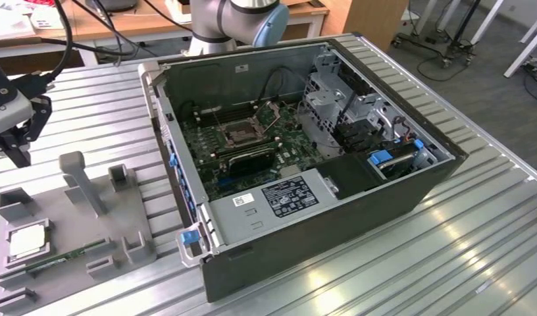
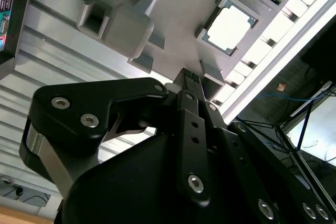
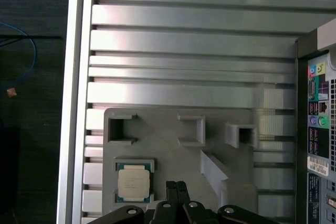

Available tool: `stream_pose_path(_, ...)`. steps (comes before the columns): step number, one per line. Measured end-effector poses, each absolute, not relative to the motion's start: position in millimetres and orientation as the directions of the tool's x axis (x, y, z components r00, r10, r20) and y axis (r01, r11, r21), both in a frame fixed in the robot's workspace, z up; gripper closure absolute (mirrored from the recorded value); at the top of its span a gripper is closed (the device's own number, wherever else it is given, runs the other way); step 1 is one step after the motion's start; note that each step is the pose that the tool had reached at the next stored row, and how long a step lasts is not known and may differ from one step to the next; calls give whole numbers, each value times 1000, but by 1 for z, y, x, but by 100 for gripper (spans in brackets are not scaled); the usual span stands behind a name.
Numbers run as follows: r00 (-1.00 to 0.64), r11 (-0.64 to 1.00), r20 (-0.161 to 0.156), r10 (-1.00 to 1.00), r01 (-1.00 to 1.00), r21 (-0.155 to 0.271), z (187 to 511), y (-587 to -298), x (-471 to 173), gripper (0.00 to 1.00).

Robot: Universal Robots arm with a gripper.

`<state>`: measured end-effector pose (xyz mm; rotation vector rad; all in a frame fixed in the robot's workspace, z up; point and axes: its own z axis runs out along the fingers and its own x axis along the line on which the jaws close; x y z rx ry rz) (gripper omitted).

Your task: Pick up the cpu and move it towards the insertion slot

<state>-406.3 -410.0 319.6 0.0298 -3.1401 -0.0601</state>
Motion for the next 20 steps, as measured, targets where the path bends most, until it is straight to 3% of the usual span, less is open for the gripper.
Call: stream_pose_path(20,-1000,999,0,-19,-19,38,316,-410,-412,89)
